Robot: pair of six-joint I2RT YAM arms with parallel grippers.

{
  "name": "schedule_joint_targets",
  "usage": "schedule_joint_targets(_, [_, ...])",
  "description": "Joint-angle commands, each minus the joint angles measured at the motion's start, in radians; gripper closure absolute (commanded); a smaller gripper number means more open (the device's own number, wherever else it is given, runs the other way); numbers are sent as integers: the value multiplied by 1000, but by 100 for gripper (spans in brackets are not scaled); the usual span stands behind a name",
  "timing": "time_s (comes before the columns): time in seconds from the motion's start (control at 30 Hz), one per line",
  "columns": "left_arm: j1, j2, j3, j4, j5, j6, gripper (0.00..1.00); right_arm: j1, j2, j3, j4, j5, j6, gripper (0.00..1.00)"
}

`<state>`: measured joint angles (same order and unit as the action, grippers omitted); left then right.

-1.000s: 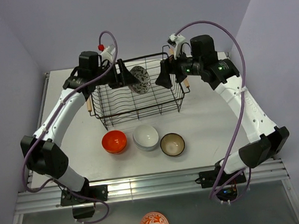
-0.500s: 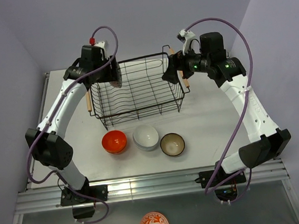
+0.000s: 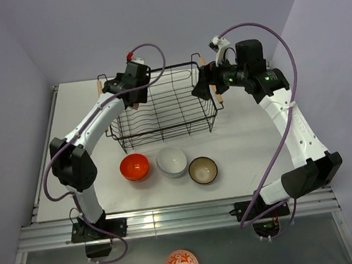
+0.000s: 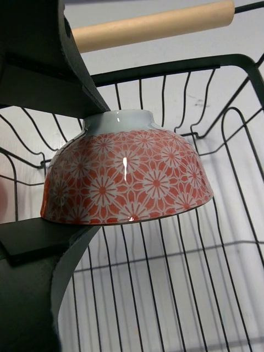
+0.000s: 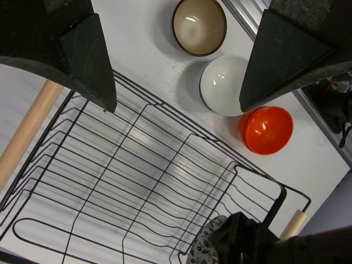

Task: Load the bowls into the dish rack

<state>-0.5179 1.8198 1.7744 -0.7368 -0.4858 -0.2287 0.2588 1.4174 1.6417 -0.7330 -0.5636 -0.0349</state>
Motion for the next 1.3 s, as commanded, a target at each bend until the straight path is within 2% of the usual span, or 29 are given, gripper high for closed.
schedule_joint_targets(0.0, [-8, 38, 77, -4, -149, 43, 100, -9, -40, -6, 12, -1, -10, 0])
schedule_joint_targets(0.2, [-28, 130, 140, -76, -235, 55, 100, -9, -46, -22, 12, 2, -17, 0])
schedule_joint_targets(0.43, [-30, 202, 168, -116, -235, 77, 100, -10, -55, -49, 17, -2, -20, 0])
schedule_joint_targets(0.87, [-30, 299, 237, -122, -295, 92, 97, -12, -55, -59, 4, -7, -36, 0])
schedule_joint_targets(1.27, [-24, 348, 232, -75, -344, 129, 92, -10, -60, -80, 12, -16, -34, 0])
